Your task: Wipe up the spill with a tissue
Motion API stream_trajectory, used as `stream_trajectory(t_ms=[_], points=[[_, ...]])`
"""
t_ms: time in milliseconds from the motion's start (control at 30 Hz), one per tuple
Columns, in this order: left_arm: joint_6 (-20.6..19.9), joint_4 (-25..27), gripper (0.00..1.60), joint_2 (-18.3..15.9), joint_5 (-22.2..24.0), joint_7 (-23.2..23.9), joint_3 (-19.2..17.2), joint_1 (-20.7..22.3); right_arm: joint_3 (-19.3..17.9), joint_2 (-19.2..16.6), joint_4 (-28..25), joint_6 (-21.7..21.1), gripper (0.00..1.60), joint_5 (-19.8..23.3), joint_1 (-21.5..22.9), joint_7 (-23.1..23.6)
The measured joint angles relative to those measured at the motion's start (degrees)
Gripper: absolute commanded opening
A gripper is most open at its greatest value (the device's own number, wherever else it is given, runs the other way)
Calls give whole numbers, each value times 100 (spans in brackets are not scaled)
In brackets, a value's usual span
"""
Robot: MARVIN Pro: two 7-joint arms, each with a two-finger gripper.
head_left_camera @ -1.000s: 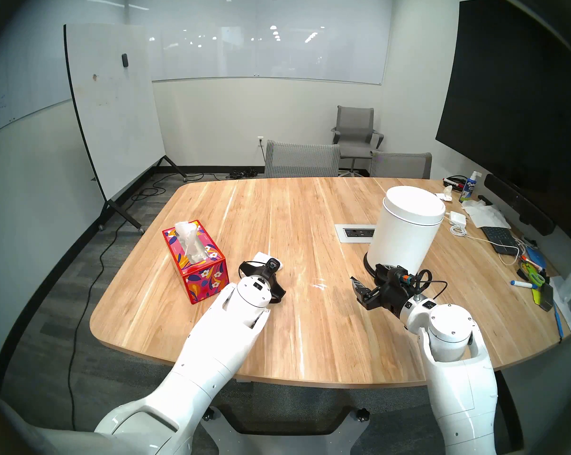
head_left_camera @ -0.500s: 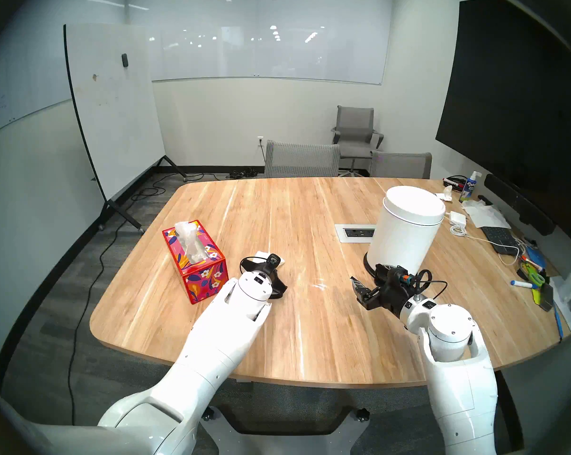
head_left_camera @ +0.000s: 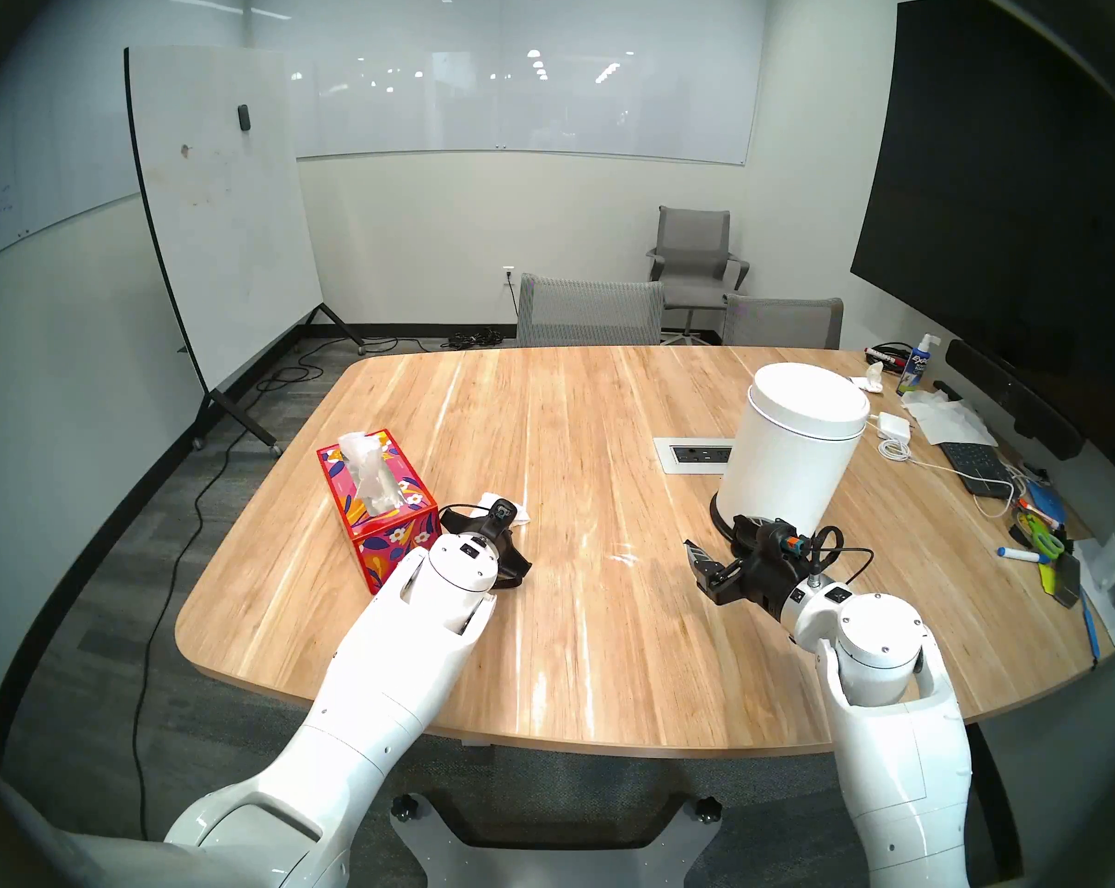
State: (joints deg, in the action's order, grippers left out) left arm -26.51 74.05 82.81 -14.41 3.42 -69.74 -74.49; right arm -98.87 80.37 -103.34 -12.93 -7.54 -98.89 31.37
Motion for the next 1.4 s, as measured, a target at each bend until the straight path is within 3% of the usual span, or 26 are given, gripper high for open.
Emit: stream_trajectory(t_ms=[433,633,967,1233,1400], points=[[-95,494,0,276,-258,-320,664,-471,0,0,3,1,160,0,0,0],[-58,170,0,426,-230,-448,540,-280,0,0,2,0,160,0,0,0],[-53,-589,0,464,-114,-283,-20,373,0,0,2,1,160,0,1,0],[58,-1044,0,517,-148,-334,-54,691,0,0,2,0,160,0,1,0],[73,-967,0,550,-242,-438,61,621,0,0,1,0,160,0,0,0]])
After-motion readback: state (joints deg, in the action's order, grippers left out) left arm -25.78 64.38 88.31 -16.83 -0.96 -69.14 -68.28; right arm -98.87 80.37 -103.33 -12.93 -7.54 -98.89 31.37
